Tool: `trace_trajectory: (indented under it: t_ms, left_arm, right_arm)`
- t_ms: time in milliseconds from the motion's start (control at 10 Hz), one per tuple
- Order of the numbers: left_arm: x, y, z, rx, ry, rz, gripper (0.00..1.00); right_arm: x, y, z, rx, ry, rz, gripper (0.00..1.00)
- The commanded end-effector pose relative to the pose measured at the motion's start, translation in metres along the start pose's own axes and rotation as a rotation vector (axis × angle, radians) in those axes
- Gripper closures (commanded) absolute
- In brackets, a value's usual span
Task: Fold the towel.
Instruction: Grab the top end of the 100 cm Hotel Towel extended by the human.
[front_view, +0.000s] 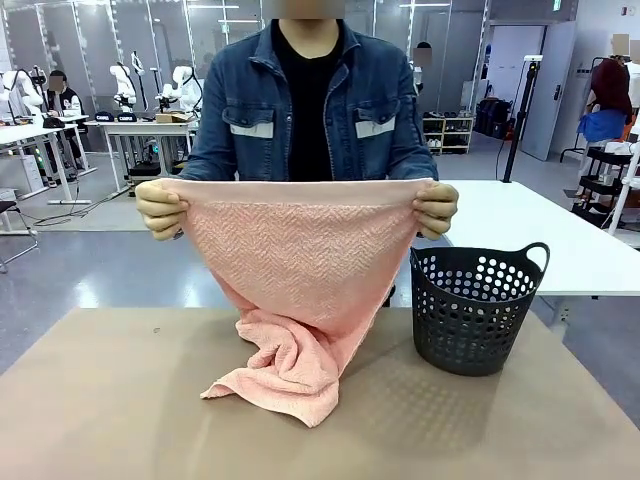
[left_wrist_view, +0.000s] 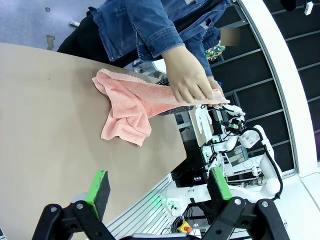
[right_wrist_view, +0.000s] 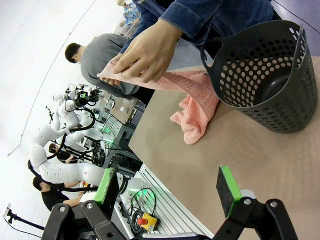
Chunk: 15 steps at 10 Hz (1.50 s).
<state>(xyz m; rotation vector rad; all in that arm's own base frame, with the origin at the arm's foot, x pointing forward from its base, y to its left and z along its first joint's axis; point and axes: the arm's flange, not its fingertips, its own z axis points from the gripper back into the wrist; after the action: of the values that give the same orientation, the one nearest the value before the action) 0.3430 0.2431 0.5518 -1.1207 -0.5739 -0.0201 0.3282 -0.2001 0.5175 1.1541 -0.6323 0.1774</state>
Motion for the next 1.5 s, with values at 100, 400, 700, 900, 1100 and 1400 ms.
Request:
trace_trajectory:
  t_ms: [100, 400, 700, 900, 1100, 1400]
  left_arm:
    - [0.000, 0.000, 0.000, 0.000, 0.000, 0.000, 0.00]
    - [0.012, -0.083, -0.011, 0.211, 0.112, -0.431, 0.00]
    - [0.013, -0.166, -0.055, 0.297, 0.177, -0.697, 0.00]
    - [0.003, -0.218, -0.087, 0.346, 0.203, -0.876, 0.00]
    - [-0.009, -0.245, -0.118, 0.422, 0.239, -1.021, 0.00]
    - [-0.032, -0.255, -0.153, 0.467, 0.308, -1.108, 0.00]
  right_arm:
    - [0.000, 0.000, 0.000, 0.000, 0.000, 0.000, 0.00]
    - [0.023, 0.078, -0.005, -0.111, 0.158, 0.423, 0.00]
    - [0.036, 0.155, -0.050, -0.242, 0.320, 0.719, 0.00]
    - [0.022, 0.204, -0.083, -0.282, 0.387, 0.915, 0.00]
    - [0.015, 0.229, -0.113, -0.334, 0.477, 1.033, 0.00]
    - [0.007, 0.251, -0.147, -0.347, 0.558, 1.123, 0.00]
